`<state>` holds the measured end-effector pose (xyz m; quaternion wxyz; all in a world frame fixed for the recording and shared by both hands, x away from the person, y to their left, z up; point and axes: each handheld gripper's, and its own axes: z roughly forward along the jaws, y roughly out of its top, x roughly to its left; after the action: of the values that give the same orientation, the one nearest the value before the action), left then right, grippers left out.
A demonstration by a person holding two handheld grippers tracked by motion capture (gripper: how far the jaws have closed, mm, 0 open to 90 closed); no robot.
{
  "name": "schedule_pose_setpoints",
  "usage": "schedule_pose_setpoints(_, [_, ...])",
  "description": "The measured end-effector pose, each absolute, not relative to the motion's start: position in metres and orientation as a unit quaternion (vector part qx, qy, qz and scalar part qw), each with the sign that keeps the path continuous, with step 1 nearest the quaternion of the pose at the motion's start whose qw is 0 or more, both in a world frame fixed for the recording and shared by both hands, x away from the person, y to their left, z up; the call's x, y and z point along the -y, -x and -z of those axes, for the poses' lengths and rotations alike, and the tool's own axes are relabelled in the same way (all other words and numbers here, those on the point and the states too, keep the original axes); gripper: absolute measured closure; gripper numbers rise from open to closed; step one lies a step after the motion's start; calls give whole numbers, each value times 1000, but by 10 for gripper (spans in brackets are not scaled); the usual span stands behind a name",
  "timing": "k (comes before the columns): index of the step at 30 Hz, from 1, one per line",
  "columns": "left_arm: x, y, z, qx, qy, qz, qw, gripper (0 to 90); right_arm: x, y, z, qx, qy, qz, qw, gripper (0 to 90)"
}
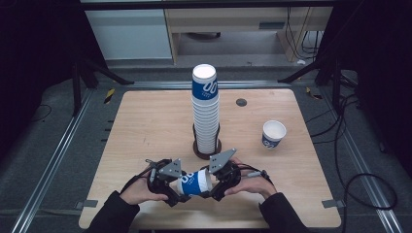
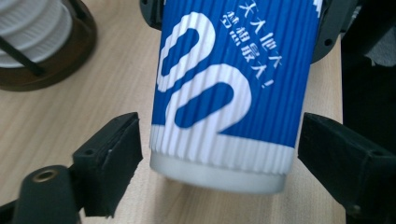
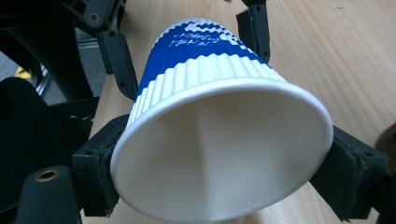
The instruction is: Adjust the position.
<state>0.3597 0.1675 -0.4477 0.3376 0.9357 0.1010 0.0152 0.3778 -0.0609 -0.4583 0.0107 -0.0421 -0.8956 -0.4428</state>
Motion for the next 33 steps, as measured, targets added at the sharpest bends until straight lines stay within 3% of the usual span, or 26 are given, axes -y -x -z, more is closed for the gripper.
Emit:
schedule_pose_setpoints(6, [-166,-359,450,-96,-938,-3,332,262,58,-376,460,897,32,440,16,157])
schedule_pose_setpoints(20, [-171,-361,445,-102,-930,-9,352,271,65,-380,452,881,54,470,12,97])
schedule_pose_setpoints(33, [-202,-374,434,-159,-889,-36,428,271,92,-392,434,839,118,531,-27,72])
